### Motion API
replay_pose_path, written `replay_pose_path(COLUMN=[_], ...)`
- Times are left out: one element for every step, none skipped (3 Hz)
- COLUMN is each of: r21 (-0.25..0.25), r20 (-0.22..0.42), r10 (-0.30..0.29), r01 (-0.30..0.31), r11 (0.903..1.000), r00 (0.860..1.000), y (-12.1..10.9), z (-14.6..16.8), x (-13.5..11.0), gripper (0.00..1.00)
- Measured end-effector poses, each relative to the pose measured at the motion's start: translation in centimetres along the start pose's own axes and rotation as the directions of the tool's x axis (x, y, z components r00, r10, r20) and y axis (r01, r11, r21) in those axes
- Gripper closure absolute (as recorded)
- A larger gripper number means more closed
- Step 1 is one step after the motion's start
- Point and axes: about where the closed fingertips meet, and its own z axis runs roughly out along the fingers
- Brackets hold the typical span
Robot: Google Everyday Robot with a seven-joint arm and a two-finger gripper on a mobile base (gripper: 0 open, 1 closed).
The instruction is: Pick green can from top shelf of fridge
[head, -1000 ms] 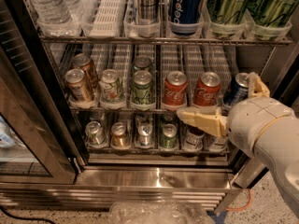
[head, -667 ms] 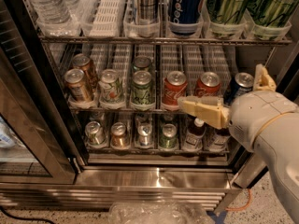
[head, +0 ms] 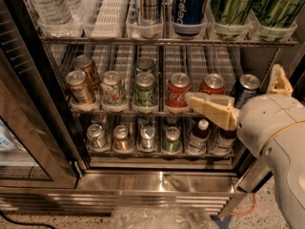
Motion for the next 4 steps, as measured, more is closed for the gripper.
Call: replay_pose_path(r21=[0.0,0.02,0.078,0.119], r20=[0.0,-0.011,-0.016,-0.012], r10=[0.0,0.012,0.064,0.108], r01=[0.0,-0.012,-0.063,-0.105], r11=[1.0,0.9997,0.995,0.9872], r00=[1.0,1.0,0.998,0.994], y=[0.0,-0.6,-2.6,-4.1], z=[0.0,0.2,0.2,0.0], x=[0.0,-0.1,-0.5,-0.7], gripper=[0.0,0.0,0.0,0.0])
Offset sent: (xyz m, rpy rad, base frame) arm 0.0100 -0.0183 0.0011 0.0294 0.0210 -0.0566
